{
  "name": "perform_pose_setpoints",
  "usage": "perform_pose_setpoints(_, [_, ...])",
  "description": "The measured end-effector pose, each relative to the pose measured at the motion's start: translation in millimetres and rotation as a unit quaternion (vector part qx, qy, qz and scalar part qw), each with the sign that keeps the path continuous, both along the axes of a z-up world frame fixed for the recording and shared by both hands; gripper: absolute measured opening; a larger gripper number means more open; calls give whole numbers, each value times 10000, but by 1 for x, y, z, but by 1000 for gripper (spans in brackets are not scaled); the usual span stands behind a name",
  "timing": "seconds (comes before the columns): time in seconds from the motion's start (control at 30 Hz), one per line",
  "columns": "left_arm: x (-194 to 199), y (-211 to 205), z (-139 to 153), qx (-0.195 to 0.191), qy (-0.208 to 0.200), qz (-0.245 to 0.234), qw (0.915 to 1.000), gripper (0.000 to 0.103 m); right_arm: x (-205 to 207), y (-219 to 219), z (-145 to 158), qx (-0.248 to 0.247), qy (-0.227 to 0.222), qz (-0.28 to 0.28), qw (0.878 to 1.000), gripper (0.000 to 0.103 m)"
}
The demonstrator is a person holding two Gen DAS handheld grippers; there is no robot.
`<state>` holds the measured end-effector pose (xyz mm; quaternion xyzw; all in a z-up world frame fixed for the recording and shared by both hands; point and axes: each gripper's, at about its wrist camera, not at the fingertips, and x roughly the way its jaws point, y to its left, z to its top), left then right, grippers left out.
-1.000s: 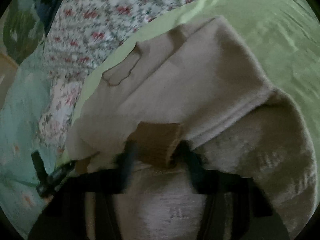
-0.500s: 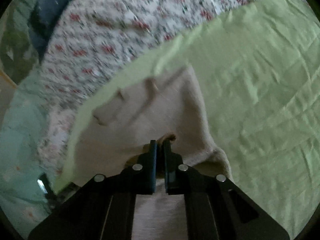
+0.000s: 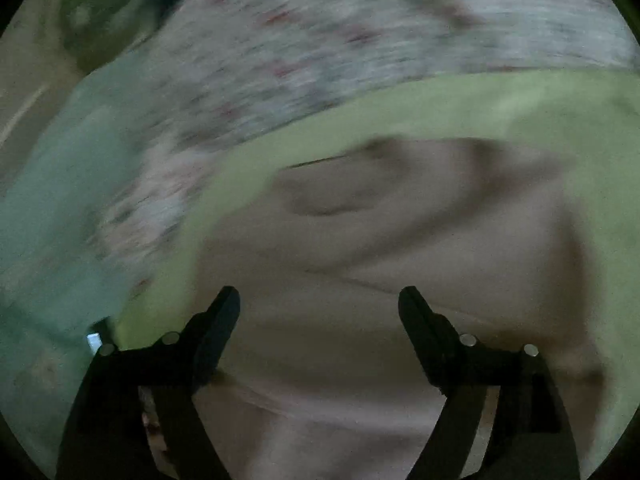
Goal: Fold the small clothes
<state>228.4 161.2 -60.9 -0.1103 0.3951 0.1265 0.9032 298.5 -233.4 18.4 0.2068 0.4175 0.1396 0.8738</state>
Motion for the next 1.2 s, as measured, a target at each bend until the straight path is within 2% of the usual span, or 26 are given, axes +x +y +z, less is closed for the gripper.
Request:
perform_pose_setpoints(0.03, [-1, 1, -1, -32, -39, 8, 10000, 60, 24, 26, -2, 42, 28, 452, 9990, 83])
perform_pose_setpoints(0.17, [-6, 4, -1, -143, -182, 22, 9997, 60, 94, 99, -21, 217, 359, 1492, 9879, 83])
perform_pose_setpoints(0.3, [-10, 10, -1, -411, -310, 14, 9987, 60, 140, 148, -43, -126, 601, 2026, 9773, 83])
perform_pose_setpoints(0.33, [-10, 11, -2, -468, -341, 14, 9983, 60, 151, 158, -52, -91, 846, 2235, 9710, 83])
perform_pose_setpoints(0.37, [-11, 12, -3, -516, -372, 20, 9980, 60, 161, 171, -68, 93, 1262, 2610, 9570, 83])
perform_pose_setpoints(0.43, [-11, 12, -3, -565, -403, 38, 9976, 60, 166, 192, -84, 413, 1670, 3168, 9328, 84])
perform_pose_setpoints(0.47, [-11, 12, -3, -583, -424, 49, 9974, 60, 167, 205, -89, 475, 1701, 3438, 9223, 84])
perform_pose_setpoints(0.53, [-11, 13, -3, -626, -449, 52, 9970, 60, 171, 218, -92, 745, 1654, 3566, 9164, 84])
perform_pose_setpoints(0.63, [-13, 18, -2, -795, -463, 50, 9957, 60, 189, 217, -93, 1727, 1363, 3158, 9230, 84])
perform_pose_setpoints(0.73, [-19, 18, 1, -821, -320, -62, 9961, 60, 200, 185, -96, 2816, 997, 2123, 9304, 84])
perform_pose_setpoints(0.8, [-27, 17, 4, -798, -230, -141, 9964, 58, 192, 163, -87, 2874, 752, 1722, 9392, 84])
perform_pose_setpoints(0.93, [-39, 25, 13, -1073, -245, -280, 9935, 58, 152, 120, -50, 1964, 314, 1302, 9713, 84])
perform_pose_setpoints(0.97, [-38, 29, 17, -1200, -274, -313, 9919, 59, 135, 106, -38, 1567, 187, 1170, 9805, 84])
perform_pose_setpoints(1.03, [-29, 32, 24, -1336, -337, -351, 9898, 59, 103, 74, -22, 1017, 37, 822, 9914, 84])
perform_pose_setpoints(1.13, [-12, 28, 35, -1192, -379, -414, 9913, 60, 59, 17, -13, 499, 4, 140, 9987, 84])
perform_pose_setpoints(1.2, [-1, 24, 40, -1028, -388, -431, 9930, 64, 21, -28, -8, 96, -39, -468, 9988, 84])
